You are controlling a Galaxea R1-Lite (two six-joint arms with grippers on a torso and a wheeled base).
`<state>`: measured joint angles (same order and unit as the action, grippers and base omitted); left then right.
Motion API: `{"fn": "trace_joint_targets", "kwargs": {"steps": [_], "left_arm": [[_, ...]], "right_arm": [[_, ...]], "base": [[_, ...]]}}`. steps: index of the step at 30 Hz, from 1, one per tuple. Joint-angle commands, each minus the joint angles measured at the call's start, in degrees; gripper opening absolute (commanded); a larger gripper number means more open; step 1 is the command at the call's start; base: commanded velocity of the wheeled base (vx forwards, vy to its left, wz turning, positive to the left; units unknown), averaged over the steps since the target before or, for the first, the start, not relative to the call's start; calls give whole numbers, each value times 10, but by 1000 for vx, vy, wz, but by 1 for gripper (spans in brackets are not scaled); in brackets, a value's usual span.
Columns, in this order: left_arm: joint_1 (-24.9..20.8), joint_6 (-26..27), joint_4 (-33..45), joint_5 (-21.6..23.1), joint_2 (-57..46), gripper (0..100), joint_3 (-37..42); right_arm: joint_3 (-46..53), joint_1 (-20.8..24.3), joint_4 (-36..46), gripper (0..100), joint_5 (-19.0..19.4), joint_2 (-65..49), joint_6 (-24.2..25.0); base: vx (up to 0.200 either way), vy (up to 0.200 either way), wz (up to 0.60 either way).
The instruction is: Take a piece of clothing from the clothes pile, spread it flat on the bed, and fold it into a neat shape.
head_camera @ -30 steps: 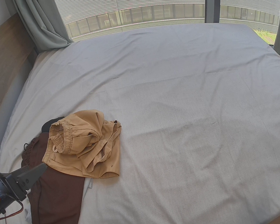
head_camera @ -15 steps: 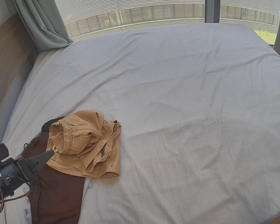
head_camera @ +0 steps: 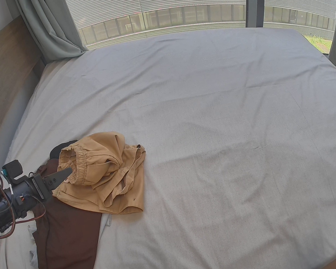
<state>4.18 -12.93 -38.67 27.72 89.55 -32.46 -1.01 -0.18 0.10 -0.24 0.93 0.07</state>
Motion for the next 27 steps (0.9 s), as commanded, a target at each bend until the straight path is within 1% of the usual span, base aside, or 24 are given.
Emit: {"fn": "trace_joint_targets", "kwargs": {"steps": [1, 5, 9, 19, 22, 27], "left_arm": [[0, -1, -18, 4, 51, 100, -21], [1, -1, -23, 19, 72, 100, -30], [4, 0, -24, 22, 89, 100, -40], [6, 0, -28, 22, 137, 100, -81], [6, 16, -29, 22, 168, 100, -107], [6, 19, -43, 23, 203, 100, -130]], "right_arm": [[10, 0, 0, 100, 0, -9, 0], [10, 0, 0, 100, 0, -9, 0], [10, 0, 0, 100, 0, -9, -1], [10, 0, 0, 100, 1, -9, -1], [10, 0, -1, 100, 1, -9, -1], [10, 0, -1, 100, 1, -9, -2]], "base": [[0, 0, 0], [0, 0, 0], [0, 0, 0], [0, 0, 0], [0, 0, 0], [0, 0, 0]]}}
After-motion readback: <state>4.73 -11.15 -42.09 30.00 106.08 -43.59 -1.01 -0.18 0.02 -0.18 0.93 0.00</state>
